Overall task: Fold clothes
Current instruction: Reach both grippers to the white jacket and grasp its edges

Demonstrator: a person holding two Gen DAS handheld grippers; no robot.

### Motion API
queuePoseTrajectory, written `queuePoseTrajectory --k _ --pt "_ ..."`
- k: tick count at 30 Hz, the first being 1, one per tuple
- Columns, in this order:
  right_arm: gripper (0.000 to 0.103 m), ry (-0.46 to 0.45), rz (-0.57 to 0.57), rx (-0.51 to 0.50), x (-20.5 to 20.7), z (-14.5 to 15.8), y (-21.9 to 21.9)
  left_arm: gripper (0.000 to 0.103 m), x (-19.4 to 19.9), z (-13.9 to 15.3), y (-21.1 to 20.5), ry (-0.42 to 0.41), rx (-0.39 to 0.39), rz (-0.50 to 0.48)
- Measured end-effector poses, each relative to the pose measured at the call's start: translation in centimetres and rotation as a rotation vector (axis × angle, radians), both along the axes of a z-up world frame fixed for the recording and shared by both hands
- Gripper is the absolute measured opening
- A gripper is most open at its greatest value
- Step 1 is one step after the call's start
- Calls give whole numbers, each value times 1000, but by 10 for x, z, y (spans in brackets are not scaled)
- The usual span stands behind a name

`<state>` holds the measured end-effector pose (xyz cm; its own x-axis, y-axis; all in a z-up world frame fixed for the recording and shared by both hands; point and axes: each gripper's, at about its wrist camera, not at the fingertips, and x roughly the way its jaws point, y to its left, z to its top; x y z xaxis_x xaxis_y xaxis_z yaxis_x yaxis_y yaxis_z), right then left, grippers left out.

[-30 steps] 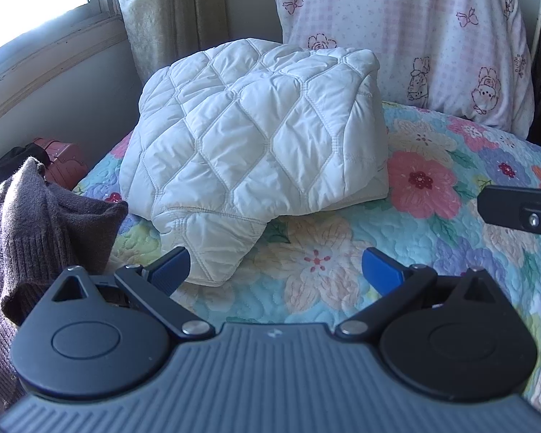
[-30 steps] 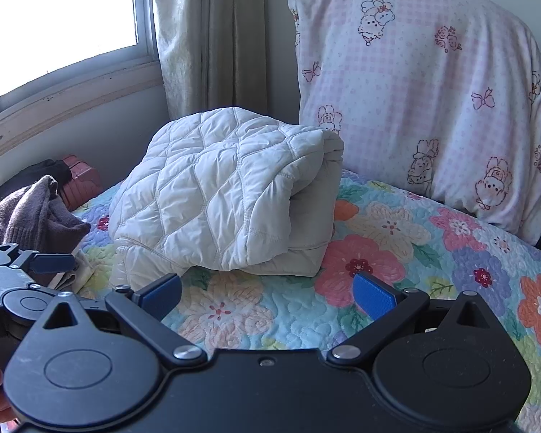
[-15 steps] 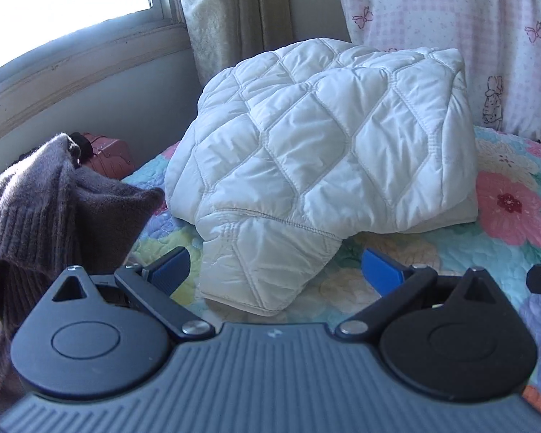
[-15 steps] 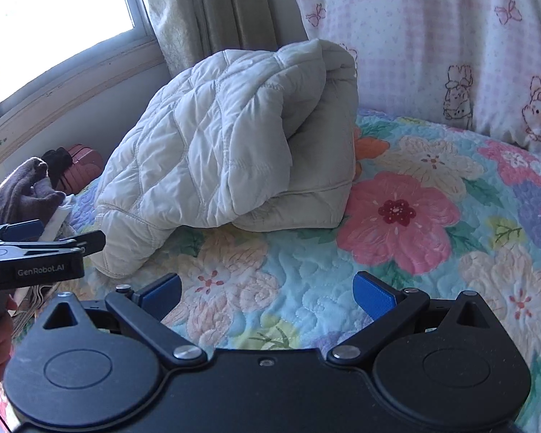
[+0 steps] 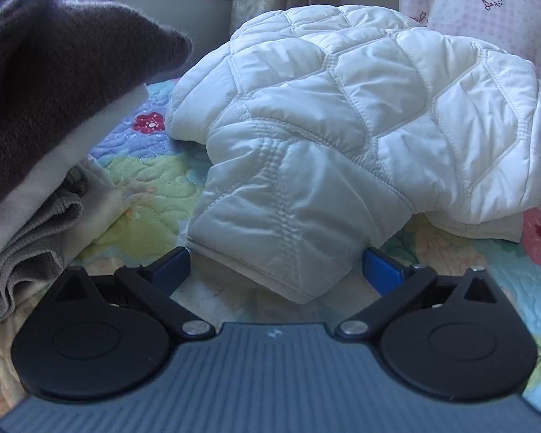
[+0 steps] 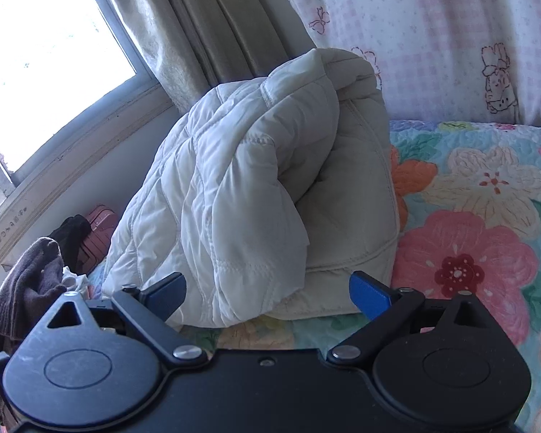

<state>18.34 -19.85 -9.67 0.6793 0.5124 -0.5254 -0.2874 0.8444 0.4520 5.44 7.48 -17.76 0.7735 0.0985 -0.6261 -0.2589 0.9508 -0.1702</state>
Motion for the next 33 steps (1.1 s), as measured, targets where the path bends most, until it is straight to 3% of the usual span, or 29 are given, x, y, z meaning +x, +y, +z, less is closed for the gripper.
queuePoseTrajectory --k 1,2,4,5,6,9,11,12,14,15,18,22,24,25,27,29,31,33 --pt "92 -3 7 -1 7 0 7 103 0 1 1 -15 -31 -8" --pt "82 1 14 -10 14 -2 14 103 -1 1 3 -30 -63 -15" --pt "47 35 17 -31 24 -12 26 103 -3 5 4 -68 -117 -42" --pt "35 60 16 -39 26 -20 31 103 -4 7 5 -78 -150 -55" --pt "30 60 16 -27 20 -24 32 102 -3 8 8 -72 -193 -63" --pt "24 31 21 23 -7 -33 31 94 -2 9 14 -52 -317 -87" --pt "22 9 21 57 -29 -29 25 92 -3 15 14 -54 -313 -97" --pt "22 7 16 78 -38 -27 21 86 -5 19 13 -65 -316 -106" --pt "21 4 8 108 -54 -21 13 77 -6 25 15 -94 -399 -133" --pt "21 0 5 103 -61 -16 9 73 -6 27 15 -103 -455 -149" --pt "21 -22 0 79 -85 -4 -4 57 -6 34 10 -115 -520 -193" --pt "21 -33 -9 90 -119 8 -20 42 -3 47 -3 -106 -495 -234" --pt "20 -54 -13 70 -139 14 -24 28 -1 54 -10 -79 -487 -241" --pt "20 -61 -13 61 -147 17 -27 28 1 58 -14 -56 -478 -240" --pt "20 -67 -14 34 -161 20 -31 28 14 70 -28 49 -344 -235" --pt "20 -69 -16 -42 -172 20 -31 28 25 75 -43 79 -234 -265" --pt "20 -68 -27 -130 -181 16 -29 21 30 72 -51 87 -222 -282" --pt "20 -51 -52 -129 -189 16 -34 15 32 73 -52 79 -222 -303"
